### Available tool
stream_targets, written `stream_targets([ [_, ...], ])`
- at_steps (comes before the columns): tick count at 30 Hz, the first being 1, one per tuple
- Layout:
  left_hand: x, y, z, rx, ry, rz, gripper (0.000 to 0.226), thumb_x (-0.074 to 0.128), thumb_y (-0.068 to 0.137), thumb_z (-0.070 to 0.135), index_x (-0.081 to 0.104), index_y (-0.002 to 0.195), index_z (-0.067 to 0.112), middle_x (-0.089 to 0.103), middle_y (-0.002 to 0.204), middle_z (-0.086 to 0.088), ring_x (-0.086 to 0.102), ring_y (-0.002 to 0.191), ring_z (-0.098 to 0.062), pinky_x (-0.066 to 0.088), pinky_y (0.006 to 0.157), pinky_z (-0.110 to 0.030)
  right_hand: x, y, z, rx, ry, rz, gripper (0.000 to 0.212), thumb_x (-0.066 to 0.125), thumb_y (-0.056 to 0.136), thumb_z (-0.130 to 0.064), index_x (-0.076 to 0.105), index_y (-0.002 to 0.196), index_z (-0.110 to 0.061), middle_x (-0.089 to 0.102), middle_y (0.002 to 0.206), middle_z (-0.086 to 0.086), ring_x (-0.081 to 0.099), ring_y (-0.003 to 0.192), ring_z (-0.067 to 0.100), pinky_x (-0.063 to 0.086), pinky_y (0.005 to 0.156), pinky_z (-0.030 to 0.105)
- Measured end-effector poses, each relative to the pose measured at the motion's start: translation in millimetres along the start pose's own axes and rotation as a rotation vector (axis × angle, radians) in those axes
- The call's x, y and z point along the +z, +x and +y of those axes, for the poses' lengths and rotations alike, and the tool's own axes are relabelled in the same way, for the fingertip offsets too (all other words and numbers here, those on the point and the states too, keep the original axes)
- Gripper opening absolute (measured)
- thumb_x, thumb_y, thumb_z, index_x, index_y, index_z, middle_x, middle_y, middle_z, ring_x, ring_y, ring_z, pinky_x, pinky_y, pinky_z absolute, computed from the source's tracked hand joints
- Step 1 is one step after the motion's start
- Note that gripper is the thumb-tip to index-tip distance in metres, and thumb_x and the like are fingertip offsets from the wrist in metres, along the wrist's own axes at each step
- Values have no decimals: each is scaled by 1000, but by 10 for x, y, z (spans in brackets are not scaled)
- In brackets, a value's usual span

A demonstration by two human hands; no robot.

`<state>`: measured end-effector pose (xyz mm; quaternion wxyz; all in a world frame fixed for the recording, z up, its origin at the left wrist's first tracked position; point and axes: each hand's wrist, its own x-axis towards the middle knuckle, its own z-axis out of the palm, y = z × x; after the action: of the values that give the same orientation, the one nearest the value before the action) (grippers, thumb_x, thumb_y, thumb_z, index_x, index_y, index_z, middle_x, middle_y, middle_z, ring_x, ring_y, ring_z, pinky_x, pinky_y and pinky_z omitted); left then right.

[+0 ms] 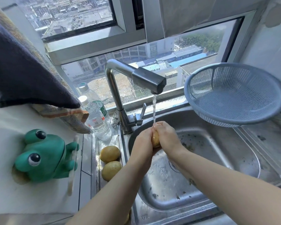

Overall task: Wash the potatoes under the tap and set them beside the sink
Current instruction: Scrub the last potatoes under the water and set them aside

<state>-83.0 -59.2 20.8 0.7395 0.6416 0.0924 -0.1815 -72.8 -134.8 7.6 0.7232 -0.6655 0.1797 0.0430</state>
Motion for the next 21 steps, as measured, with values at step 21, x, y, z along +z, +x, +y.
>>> stream_targets([
  [21,-175,140,-73,141,194,160,28,35,101,15,45,126,23,56,124,-2,57,112,-17,47,101,-43,-84,-51,223,-73,147,-146,27,36,102,-22,57,118,-26,63,117,7,61,109,20,49,97,34],
])
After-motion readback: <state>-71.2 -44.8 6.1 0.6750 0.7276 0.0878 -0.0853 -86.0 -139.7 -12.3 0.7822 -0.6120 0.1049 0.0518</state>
